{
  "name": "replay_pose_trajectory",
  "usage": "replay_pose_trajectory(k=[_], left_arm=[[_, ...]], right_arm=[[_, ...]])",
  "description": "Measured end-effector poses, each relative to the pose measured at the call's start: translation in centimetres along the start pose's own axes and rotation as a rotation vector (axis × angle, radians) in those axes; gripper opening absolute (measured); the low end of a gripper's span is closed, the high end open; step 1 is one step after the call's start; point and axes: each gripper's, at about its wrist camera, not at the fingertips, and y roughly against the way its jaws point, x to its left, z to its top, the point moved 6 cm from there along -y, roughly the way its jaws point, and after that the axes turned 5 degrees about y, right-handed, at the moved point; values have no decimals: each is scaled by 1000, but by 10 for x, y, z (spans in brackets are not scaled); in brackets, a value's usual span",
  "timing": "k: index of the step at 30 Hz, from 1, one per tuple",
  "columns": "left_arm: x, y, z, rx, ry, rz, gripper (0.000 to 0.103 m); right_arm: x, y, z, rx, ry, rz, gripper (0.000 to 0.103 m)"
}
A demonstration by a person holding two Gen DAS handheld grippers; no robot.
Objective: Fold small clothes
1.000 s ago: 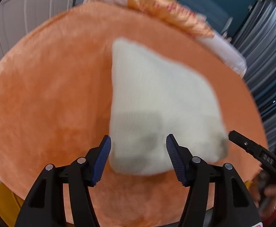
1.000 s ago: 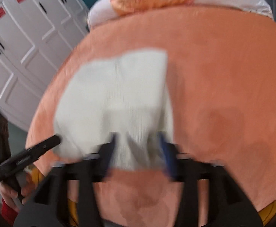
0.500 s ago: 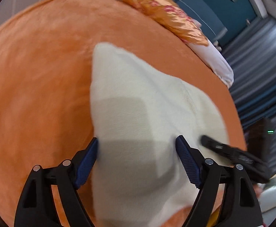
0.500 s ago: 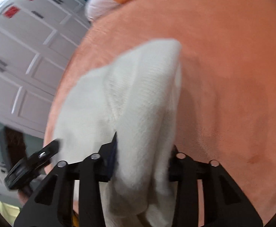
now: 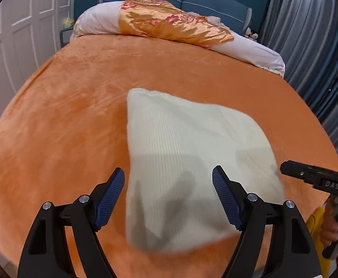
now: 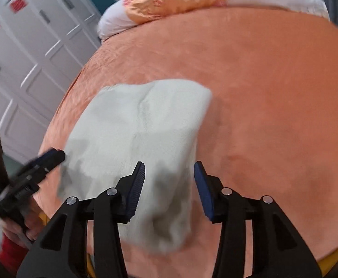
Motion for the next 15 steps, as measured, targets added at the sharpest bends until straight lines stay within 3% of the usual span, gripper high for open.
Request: replay_pose_trajectory(k=[4,5,6,7,9,11,14,15], left_arm=[[-2,-18,-28,90,-32,102,73],[-1,-26,-34,119,-37,124,69],[2,-30,-38,136,-33,139,66],[4,-31,-41,140,-27,147,66],[12,-35,-46,150,0,147,66],[15,-41,-51,167,3,151,67],[16,-59,-62,203,4,161,69],[19,-62,-63,195,26,165,71]], right_arm=[[11,-14,-20,73,-17,105,42],[7,-18,-24,86,-7,86,29],[6,-28,-25,103,-2,73,23],[5,-33,-21,109,-16,78,19],[10,-13,-7,35,-27,116,17],[10,4,-3,-15,7,89,17],[-12,-44,-29,129,18,-2,17],[-18,-52,-36,133,5,5,18]])
